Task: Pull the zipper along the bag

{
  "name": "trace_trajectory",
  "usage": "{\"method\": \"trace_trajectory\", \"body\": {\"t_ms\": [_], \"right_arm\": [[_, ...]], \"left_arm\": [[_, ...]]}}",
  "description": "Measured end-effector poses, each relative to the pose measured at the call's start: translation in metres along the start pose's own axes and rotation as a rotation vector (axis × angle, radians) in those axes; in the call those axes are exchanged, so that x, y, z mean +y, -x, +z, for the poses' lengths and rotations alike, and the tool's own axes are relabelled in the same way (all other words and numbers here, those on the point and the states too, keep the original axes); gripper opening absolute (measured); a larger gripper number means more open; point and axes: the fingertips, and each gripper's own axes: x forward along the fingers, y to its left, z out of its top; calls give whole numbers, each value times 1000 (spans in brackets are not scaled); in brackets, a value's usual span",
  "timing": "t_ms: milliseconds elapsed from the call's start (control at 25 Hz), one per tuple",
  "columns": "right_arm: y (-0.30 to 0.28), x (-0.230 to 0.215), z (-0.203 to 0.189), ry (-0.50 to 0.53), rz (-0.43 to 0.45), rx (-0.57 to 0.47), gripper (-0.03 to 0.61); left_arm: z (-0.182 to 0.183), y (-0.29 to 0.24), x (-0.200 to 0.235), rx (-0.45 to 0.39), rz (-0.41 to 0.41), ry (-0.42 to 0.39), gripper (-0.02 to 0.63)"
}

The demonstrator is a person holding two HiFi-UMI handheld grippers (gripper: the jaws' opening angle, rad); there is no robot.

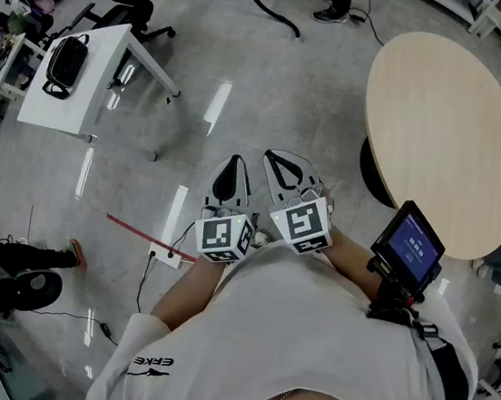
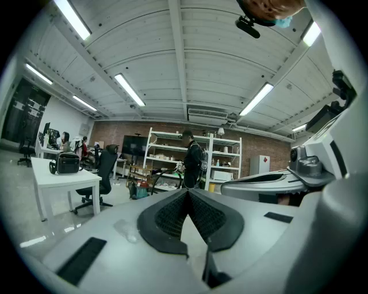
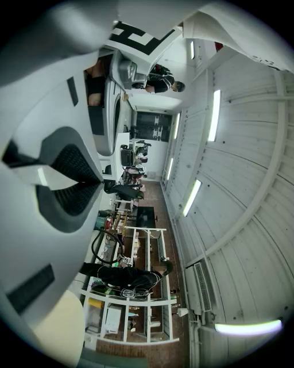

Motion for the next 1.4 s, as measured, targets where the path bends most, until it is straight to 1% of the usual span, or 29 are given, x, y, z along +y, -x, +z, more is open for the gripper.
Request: {"method": "trace_trajectory", "body": {"t_ms": [680,880,1160,1280,1400], "right_arm": [[-1,-2,7,-30,1,-27,5],[-1,-1,5,-33,3,-21,5],[-6,5,17,-34,12,-12,5],[-8,15,17,-36,19,-12,5],[-22,42,20,-28,43,-7,5]], "left_arm": [[1,-2,8,1,30,15,2],[-4,-1,10,26,45,0,2],[8,1,20,34,53,1,2],[6,7,27,36,63,5,2],[6,23,56,29,94,17,2]]}}
